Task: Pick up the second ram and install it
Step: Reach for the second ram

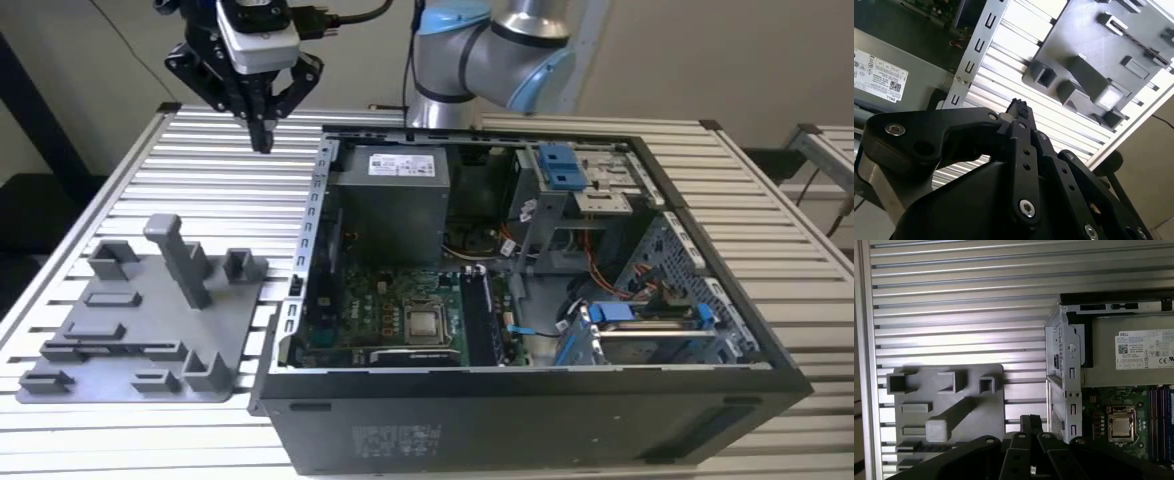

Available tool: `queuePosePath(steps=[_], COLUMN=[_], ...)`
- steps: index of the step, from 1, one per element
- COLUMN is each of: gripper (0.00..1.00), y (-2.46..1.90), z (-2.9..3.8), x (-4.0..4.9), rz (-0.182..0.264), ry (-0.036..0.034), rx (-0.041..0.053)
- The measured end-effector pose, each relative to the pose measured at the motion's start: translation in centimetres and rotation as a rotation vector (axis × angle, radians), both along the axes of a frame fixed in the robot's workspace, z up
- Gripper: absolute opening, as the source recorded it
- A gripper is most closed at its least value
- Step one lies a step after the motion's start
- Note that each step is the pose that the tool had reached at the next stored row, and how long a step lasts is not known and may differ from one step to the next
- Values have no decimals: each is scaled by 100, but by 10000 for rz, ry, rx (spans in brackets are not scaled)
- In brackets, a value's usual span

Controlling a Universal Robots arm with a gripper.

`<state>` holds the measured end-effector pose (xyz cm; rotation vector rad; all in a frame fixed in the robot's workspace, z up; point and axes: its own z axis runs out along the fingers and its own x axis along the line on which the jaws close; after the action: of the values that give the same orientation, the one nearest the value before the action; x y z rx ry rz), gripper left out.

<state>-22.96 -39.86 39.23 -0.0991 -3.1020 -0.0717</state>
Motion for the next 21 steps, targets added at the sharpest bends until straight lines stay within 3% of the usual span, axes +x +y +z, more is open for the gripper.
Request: queuePosePath(steps=[21], gripper=[11], y=[0], z=[-8], x=[-261], rz=[2], ry=[65], rx=[0])
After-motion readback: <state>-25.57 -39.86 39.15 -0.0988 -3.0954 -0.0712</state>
